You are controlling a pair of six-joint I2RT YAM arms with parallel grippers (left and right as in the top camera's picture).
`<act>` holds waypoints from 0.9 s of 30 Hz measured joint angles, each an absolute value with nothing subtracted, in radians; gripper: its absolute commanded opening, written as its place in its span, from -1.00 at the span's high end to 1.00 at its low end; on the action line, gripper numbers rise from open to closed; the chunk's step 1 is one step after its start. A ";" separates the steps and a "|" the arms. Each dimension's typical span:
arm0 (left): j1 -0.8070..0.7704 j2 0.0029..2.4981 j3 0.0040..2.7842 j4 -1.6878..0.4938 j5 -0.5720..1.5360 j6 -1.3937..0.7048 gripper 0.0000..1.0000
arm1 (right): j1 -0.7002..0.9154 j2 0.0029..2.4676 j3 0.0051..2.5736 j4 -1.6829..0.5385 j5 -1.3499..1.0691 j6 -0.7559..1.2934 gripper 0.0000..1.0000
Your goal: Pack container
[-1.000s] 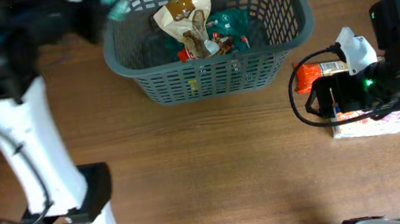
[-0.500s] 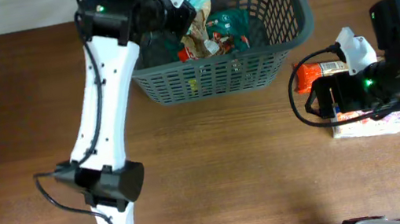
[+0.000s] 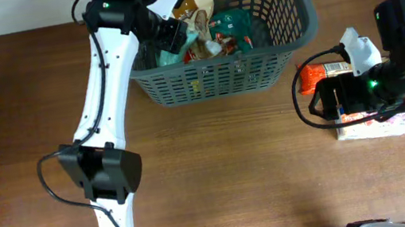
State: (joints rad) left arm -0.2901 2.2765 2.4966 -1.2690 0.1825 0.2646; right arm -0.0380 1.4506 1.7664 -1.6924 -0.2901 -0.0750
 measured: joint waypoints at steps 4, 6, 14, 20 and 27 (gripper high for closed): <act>-0.291 2.276 2.526 -1.296 0.172 0.241 -0.99 | -0.038 1.451 1.766 -1.692 -0.290 -0.075 -0.98; -0.291 2.276 2.582 -1.334 0.152 0.235 -0.99 | -0.038 1.451 1.766 -1.689 -0.290 -0.075 -0.98; -0.291 2.211 2.929 -1.540 0.051 0.225 -0.99 | -0.038 1.451 1.766 -1.588 -0.290 -0.075 -0.98; -0.290 2.052 3.025 -1.639 -0.044 0.223 -0.99 | -0.038 1.451 1.767 -1.536 -0.286 -0.075 -0.98; -0.210 1.855 2.943 -1.655 -0.085 0.204 -0.99 | -0.038 1.450 1.895 -1.594 -0.171 -0.066 -0.98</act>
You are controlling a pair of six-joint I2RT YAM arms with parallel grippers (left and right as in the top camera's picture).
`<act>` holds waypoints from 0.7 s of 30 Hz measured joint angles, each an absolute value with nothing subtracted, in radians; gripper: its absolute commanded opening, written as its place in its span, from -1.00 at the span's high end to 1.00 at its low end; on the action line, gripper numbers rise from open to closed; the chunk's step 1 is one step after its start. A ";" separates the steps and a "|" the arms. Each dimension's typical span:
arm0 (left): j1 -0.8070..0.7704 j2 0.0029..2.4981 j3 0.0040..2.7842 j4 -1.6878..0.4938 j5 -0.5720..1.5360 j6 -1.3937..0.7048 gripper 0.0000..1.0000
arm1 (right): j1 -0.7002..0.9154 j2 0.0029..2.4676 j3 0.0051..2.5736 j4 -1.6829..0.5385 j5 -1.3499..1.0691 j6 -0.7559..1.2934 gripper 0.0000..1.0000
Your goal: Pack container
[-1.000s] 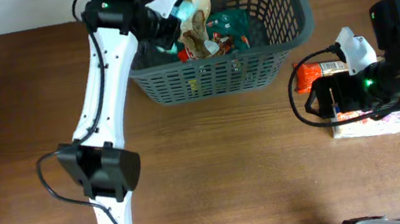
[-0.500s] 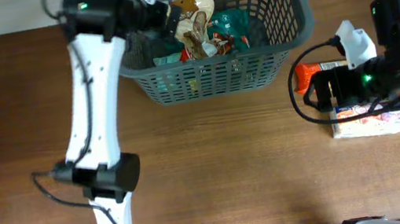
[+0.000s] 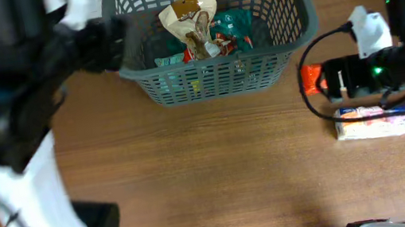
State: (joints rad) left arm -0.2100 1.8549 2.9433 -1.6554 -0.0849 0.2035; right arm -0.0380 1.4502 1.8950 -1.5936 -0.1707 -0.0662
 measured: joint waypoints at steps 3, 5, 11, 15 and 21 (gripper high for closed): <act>-0.135 1.742 2.808 -1.623 -0.091 0.192 -0.99 | -0.038 1.441 2.006 -1.628 -0.142 -0.057 -0.98; -0.070 1.644 2.673 -1.579 -0.094 0.189 -0.98 | -0.038 1.412 2.059 -1.637 -0.128 -0.056 -0.97; 0.100 1.394 2.293 -1.472 -0.126 0.184 -0.99 | -0.038 1.291 2.094 -1.676 -0.070 -0.039 -0.98; 0.180 1.328 2.117 -1.447 -0.148 0.174 -0.99 | -0.038 1.255 2.097 -1.674 0.007 0.023 -0.98; 0.244 1.390 1.957 -1.421 -0.098 0.162 -0.99 | -0.038 1.279 2.097 -1.636 0.065 0.077 -0.98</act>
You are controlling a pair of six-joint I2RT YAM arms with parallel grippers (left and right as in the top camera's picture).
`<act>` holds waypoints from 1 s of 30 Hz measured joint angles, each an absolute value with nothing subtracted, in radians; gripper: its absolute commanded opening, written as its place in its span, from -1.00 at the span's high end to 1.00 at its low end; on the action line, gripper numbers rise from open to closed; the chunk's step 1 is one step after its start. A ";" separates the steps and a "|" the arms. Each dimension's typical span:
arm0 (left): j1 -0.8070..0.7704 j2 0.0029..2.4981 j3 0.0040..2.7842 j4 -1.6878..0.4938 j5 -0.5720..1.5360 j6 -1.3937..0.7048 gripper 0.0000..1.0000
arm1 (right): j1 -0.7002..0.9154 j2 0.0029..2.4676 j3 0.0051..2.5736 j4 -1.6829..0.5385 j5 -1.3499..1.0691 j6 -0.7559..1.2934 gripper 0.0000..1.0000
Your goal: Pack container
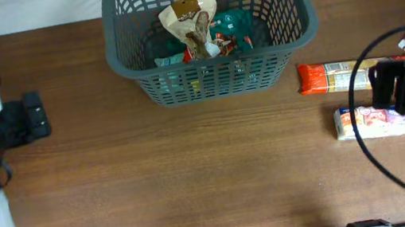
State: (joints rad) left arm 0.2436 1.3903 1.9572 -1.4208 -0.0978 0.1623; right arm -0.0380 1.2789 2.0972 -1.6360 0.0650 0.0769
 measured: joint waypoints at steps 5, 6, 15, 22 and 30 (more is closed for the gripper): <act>0.245 1.476 1.895 -1.423 -0.065 0.159 -0.99 | -0.038 1.338 2.097 -1.600 0.064 0.088 -0.95; 0.245 1.483 1.893 -1.425 -0.062 0.159 -0.99 | -0.038 1.344 2.097 -1.597 0.063 0.089 -0.82; 0.245 1.519 1.892 -1.426 -0.056 0.159 -0.99 | -0.076 1.440 2.097 -1.627 0.148 0.324 -0.98; 0.245 1.522 1.892 -1.427 -0.056 0.159 -0.99 | -0.194 1.621 2.097 -1.635 0.202 0.652 -0.98; 0.245 1.522 1.892 -1.428 -0.055 0.159 -0.99 | -0.281 1.906 2.096 -1.594 0.125 0.837 -0.98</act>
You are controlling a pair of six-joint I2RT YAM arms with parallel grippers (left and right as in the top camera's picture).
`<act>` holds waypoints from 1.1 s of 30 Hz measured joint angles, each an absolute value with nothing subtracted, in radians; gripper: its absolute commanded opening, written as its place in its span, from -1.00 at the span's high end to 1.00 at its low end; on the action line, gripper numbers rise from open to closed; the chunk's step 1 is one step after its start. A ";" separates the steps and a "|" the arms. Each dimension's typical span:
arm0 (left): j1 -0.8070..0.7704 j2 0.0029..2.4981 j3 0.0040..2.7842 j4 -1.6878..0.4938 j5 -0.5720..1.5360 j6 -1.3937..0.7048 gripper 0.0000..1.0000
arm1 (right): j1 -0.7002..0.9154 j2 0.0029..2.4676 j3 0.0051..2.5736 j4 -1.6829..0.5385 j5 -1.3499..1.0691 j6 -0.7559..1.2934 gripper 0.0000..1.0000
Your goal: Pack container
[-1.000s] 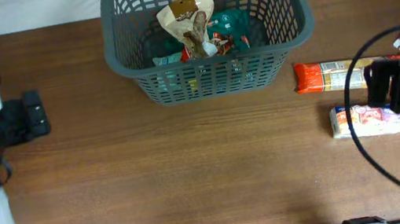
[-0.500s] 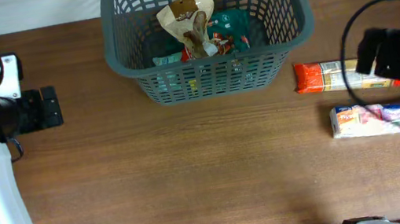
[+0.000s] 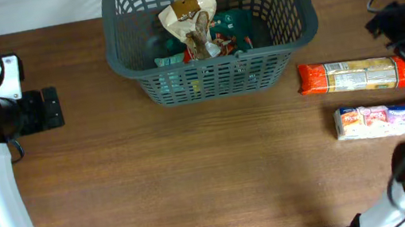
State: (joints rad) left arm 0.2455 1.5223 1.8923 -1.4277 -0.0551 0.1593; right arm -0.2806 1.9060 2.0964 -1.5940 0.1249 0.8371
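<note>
The grey mesh basket [image 3: 217, 79] stands at the back middle of the table. Inside it are a tan snack bag [image 3: 189, 15], a green packet [image 3: 233, 22] and red wrappers. To its right on the table lie an orange-red packet with a tan label [image 3: 354, 75] and, nearer, a white printed box [image 3: 384, 118]. My left gripper [image 3: 47, 109] hovers at the left side, pointing towards the basket, with nothing between its fingers. My right gripper [image 3: 399, 32] is a dark shape at the far right edge, just beyond the orange-red packet's end; its fingers are not clear.
The brown wooden table [image 3: 214, 192] spreads in front of the basket. My left arm's white links fill the left edge. My right arm's base and cables stand at the right edge, beside the white box.
My right arm has moved from over the two packets to the far right edge, so both lie fully uncovered. My left gripper has shifted a little right, towards the basket.
First my left gripper was down inside the basket among the packets, while my right hovered over the orange-red packet and the box. Then the left arm was out to the left, the tan bag lying in the basket. Both arms now stand at the table's sides.
</note>
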 measured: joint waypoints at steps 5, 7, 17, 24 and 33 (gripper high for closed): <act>0.245 1.522 1.892 -1.428 -0.055 0.159 -0.98 | -0.328 2.075 2.096 -1.551 0.051 0.883 -0.98; 0.245 1.522 1.892 -1.427 -0.055 0.159 -0.98 | -0.344 2.134 2.096 -1.524 0.027 0.886 -0.98; 0.245 1.522 1.892 -1.427 -0.055 0.159 -0.98 | -0.360 2.302 2.096 -1.392 -0.010 0.853 -0.98; 0.245 1.522 1.892 -1.427 -0.055 0.159 -0.98 | -0.360 2.389 2.096 -1.328 -0.018 0.852 -0.98; 0.245 1.522 1.892 -1.428 -0.055 0.159 -0.99 | -0.360 2.453 2.075 -1.296 -0.086 0.914 -0.98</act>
State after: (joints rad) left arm 0.2455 1.5223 1.8923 -1.4277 -0.0551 0.1593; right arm -0.3595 2.4531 2.0747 -1.2961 -0.0864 0.9138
